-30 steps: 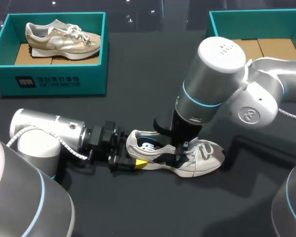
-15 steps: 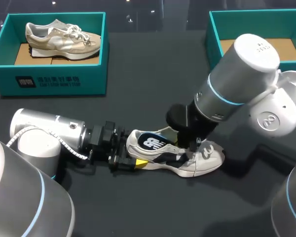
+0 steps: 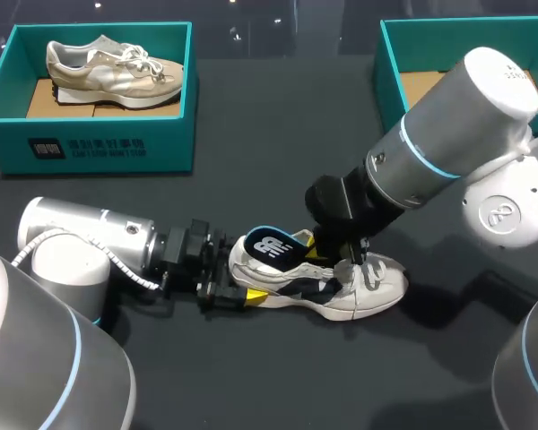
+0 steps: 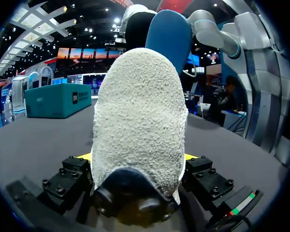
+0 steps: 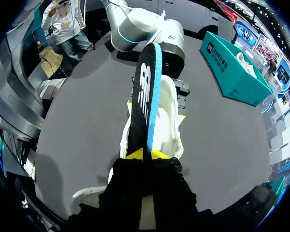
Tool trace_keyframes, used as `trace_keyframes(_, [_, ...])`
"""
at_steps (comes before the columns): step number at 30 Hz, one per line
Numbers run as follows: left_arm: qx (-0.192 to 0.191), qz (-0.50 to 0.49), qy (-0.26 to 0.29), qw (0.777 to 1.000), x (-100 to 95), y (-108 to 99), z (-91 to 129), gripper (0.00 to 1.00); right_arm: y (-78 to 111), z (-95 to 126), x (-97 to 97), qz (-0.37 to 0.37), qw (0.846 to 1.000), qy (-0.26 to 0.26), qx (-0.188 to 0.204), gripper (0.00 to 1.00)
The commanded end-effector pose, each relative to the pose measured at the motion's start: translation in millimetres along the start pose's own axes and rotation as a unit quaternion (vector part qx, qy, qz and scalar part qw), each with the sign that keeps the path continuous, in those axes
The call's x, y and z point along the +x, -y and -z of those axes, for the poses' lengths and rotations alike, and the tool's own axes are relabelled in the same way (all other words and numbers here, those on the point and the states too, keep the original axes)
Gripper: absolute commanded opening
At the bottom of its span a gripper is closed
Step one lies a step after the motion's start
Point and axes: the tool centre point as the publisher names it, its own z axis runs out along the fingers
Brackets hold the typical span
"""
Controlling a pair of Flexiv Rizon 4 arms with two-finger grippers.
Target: Take the shoe out of the shoebox, open the shoe tongue, remove and reinsert the insole, then place the shoe into the shoebox
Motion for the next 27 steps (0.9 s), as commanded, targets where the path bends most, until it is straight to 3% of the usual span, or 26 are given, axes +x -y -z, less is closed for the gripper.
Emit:
trace_keyframes(1, [0.000,0.000,0.001,1.000,-0.7,-1.0,-0.5,0.00,-22.6,-5.6,-6.3,0.007,1.000,-0.014,0.020,0.00])
trace_keyframes(11, [0.000,0.000,0.001,1.000,-0.7,-1.0,-0.5,0.00,-45.2,-10.9,-8.5,0.013,0.999,-0.035,0.019,0.00])
trace_keyframes(18, [0.000,0.000,0.001,1.000,-0.7,-1.0,-0.5,0.00,-47.2,-16.3,-12.7,-0.013,0.999,-0.052,0.004,0.00])
trace_keyframes(19, [0.000,0.000,0.001,1.000,-0.7,-1.0,-0.5,0.00,-45.6,-16.5,-13.4,-0.020,0.998,-0.056,-0.002,0.06])
trace_keyframes(21, [0.000,0.000,0.001,1.000,-0.7,-1.0,-0.5,0.00,-43.8,-16.1,-13.7,-0.030,0.998,-0.061,-0.012,0.30])
trace_keyframes(27, [0.000,0.000,0.001,1.000,-0.7,-1.0,-0.5,0.00,-43.7,-12.0,-16.9,-0.058,0.994,-0.081,-0.034,0.31])
